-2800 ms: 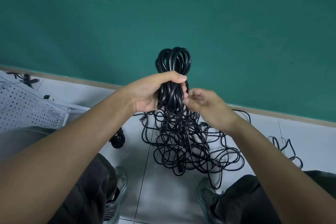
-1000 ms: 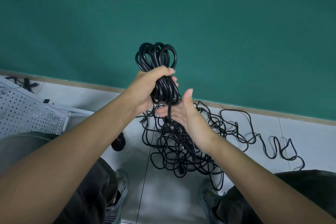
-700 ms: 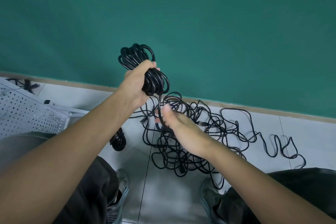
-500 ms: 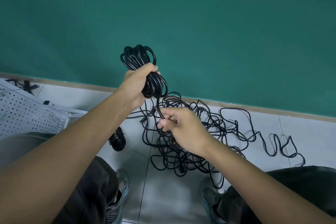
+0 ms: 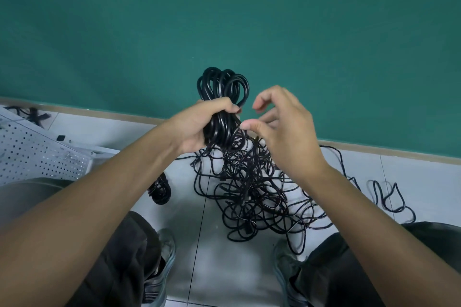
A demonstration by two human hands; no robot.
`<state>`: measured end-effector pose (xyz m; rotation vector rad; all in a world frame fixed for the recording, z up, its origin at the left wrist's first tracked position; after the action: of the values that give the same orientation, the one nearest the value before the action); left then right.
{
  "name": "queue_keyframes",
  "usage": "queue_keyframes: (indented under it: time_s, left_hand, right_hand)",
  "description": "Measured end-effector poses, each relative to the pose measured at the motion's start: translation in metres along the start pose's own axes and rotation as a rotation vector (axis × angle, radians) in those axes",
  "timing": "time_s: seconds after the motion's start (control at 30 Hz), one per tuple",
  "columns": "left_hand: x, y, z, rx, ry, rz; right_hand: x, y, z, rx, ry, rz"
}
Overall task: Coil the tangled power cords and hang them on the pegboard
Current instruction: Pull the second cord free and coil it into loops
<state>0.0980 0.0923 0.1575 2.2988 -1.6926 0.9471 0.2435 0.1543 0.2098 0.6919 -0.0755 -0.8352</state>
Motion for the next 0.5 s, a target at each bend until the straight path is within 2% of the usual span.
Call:
queue_keyframes:
  time_s: [0.23, 0.4, 0.5]
  left_hand:
    - [0.008, -0.016, 0.01, -0.065, 0.059, 0.163]
    - [0.013, -0.019, 0.009, -0.045, 0.042, 0.196]
    - [0.013, -0.02, 0.01, -0.091, 0.022, 0.202]
  right_hand:
    - [-0.007, 0.004, -0.016, -0.147, -0.173, 0.048]
    - [-0.004, 0.0, -0.027, -0.293, -0.255, 0.02]
    - [-0.003, -0.003, -0.033, -0.366, -0.281, 0.082]
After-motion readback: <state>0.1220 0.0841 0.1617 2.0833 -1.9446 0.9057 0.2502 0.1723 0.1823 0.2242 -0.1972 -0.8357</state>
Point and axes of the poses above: each hand's wrist, its own x-axis away from the middle knuckle, its own y-axis out of the back of the hand, z = x × y, the point moved 5 cm from there along -x, towards the middle knuckle
